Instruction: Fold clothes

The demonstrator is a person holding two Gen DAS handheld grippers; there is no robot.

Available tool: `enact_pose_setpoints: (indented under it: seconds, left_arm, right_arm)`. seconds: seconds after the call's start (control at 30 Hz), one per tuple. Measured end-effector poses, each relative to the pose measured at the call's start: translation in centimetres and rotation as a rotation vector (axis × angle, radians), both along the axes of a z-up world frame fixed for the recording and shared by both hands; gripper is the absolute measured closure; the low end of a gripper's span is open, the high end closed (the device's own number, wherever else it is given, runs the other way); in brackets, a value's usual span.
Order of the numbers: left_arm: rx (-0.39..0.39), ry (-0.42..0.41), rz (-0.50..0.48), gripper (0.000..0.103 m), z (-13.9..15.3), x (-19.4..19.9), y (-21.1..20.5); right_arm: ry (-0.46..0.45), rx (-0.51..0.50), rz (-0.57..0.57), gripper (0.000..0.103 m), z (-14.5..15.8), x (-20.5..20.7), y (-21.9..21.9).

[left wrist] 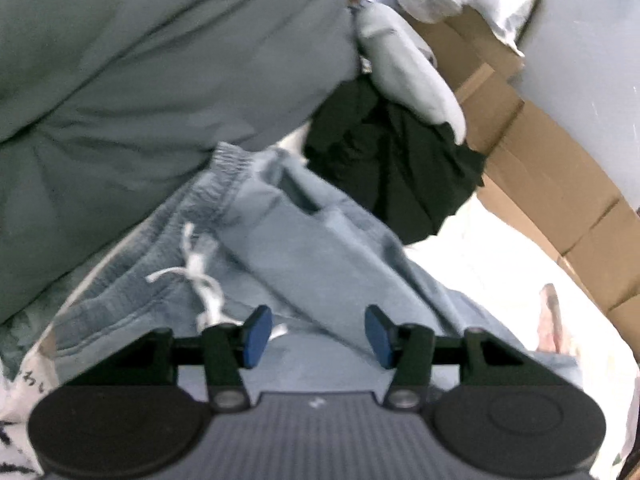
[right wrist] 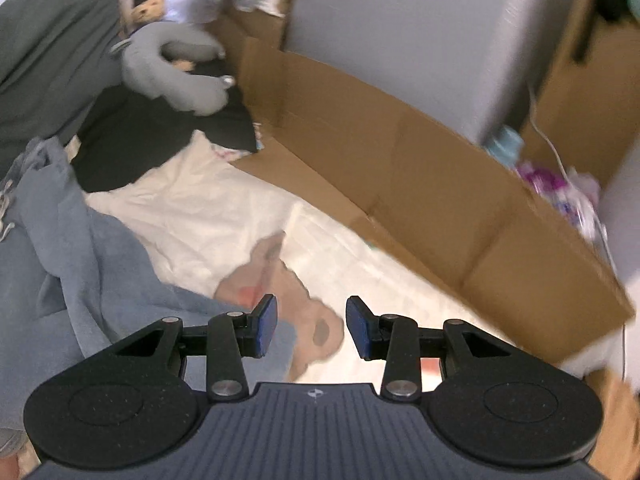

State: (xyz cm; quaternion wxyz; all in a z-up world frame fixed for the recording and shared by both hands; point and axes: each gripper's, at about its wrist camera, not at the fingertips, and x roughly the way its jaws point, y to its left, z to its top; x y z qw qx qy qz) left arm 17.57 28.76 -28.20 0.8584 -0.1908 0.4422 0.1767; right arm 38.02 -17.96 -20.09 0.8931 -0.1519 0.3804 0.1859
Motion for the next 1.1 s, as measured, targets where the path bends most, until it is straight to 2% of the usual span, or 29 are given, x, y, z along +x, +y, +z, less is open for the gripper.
enact_pose_setpoints:
  seconds: [0.17, 0.33, 0.47, 0.53, 0.77, 0.87, 1.1]
  left_arm:
    - [0.019, 0.032, -0.026, 0.048, -0.2, 3.2, -1.8]
    - [0.067, 0.052, -0.131, 0.048, -0.6, 6.8, -3.8]
    - [0.087, 0.047, -0.16, 0.048, -1.1, 8.3, -5.4]
    - [0.091, 0.047, -0.168, 0.048, -1.9, 8.7, -6.4]
    - [0.002, 0.042, -0.124, 0.048, -4.6, 8.4, -9.3]
    - [-0.042, 0.037, -0.143, 0.048, -5.2, 8.2, -10.6]
    - [-0.071, 0.045, -0.21, 0.047, -6.0, 8.7, -13.2]
  right_arm:
    - [0.018, 0.031, -0.054, 0.058, -3.4, -2.4, -3.3]
    - [0.028, 0.053, -0.117, 0.058, -6.8, -4.6, -6.5]
    - [0.044, 0.062, -0.132, 0.058, -9.1, -6.1, -8.1]
    - [0.08, 0.073, -0.142, 0.058, -10.0, -6.7, -9.0]
    - [0.178, 0.131, -0.213, 0.058, -12.6, -7.5, -11.3]
    - [0.206, 0.152, -0.235, 0.058, -13.6, -7.5, -11.6]
    - [0.26, 0.233, -0.28, 0.058, -15.4, -5.8, -11.6]
